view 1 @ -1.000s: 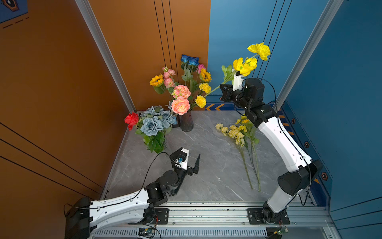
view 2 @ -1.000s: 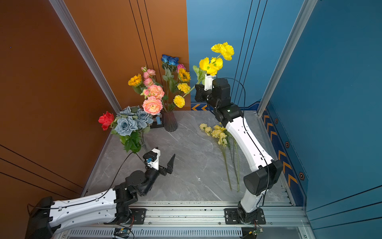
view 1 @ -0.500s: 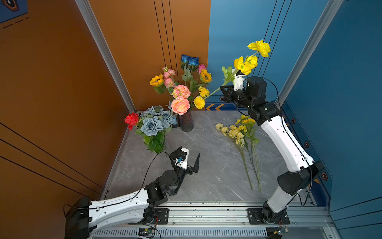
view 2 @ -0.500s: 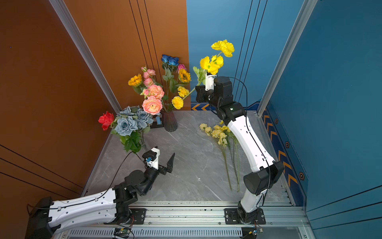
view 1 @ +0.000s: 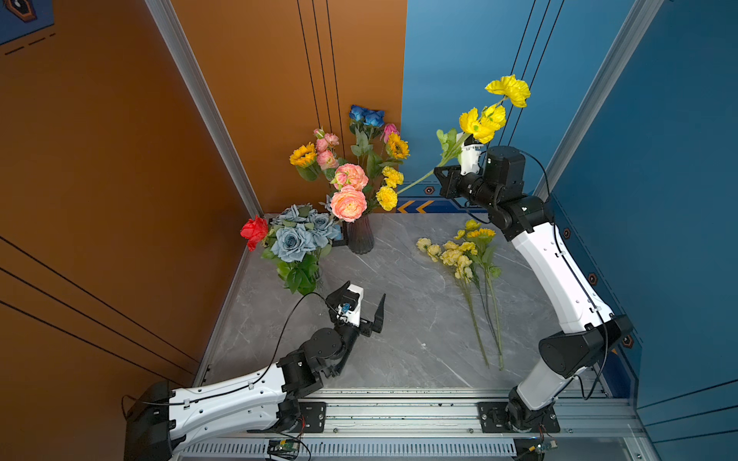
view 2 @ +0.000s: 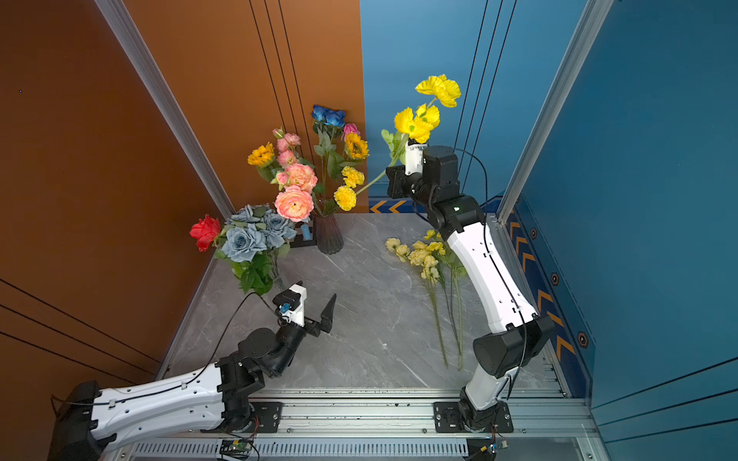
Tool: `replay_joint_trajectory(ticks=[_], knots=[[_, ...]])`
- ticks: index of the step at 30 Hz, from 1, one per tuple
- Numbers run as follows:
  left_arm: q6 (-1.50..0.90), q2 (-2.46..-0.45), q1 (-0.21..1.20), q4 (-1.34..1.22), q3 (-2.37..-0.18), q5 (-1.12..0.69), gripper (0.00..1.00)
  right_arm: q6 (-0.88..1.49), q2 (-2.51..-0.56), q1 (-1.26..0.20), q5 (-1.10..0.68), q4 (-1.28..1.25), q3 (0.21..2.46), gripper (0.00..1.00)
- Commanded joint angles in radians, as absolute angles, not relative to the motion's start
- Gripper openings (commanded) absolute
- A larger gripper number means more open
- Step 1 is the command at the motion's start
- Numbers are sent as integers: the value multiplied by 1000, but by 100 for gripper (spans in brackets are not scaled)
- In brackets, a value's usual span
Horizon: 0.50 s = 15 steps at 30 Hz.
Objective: Pick out yellow flowers from the vase
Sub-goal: Pick up the flower from the vase.
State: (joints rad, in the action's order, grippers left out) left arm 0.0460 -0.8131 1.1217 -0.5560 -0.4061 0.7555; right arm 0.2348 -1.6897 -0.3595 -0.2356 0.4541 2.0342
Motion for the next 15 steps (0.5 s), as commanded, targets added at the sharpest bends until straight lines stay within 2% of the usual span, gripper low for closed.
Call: replay_joint_trajectory(ticks=[1,8,15], knots=[[62,-804,1135,-555,-430,774,98,214,-1634,-336,-250,499,2085,0],[76,-797,1137,-554,-439,773,98,209,-1617,-318,-244,550,2111,0],[86,-782,1138,-545,-440,770,98,161,-1597,-292,-119,792,2166,0]])
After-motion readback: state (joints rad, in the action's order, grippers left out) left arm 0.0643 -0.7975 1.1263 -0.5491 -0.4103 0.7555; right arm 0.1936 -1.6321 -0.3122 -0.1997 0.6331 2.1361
